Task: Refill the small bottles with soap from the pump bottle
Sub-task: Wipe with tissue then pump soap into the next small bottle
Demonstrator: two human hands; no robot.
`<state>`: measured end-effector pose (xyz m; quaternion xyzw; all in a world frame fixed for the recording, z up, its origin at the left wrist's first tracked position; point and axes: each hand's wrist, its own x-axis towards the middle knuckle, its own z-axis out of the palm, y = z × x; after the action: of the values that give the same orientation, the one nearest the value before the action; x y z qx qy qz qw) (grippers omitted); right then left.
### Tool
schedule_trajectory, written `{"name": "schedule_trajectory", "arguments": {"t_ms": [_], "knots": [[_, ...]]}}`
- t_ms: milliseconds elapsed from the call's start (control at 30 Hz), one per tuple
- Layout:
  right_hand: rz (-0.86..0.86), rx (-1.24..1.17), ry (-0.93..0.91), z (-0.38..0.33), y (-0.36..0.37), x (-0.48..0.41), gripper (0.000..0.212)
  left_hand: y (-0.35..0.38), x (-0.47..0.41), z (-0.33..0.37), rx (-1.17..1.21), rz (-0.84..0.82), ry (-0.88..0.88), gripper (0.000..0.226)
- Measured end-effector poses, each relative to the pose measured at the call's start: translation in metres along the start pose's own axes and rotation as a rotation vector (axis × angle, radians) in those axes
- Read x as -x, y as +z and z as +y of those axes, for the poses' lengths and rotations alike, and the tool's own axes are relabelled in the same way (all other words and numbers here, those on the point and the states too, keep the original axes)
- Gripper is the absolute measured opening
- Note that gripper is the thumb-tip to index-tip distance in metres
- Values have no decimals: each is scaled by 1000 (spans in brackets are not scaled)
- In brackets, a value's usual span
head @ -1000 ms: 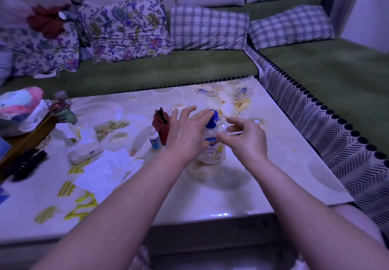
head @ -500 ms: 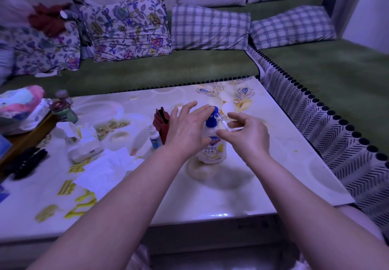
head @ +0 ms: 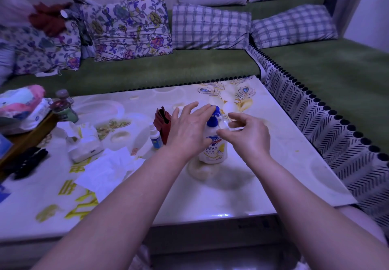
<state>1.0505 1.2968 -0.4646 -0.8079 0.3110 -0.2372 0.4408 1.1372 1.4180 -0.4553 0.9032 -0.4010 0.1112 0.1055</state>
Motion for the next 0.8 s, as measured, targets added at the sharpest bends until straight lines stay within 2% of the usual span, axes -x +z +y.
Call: {"name": "schedule_trajectory", "arguments": {"t_ms": [800], "knots": [[-2, 9, 0, 3, -2, 4, 46, 3, 2, 1, -99, 28, 19, 75]]}}
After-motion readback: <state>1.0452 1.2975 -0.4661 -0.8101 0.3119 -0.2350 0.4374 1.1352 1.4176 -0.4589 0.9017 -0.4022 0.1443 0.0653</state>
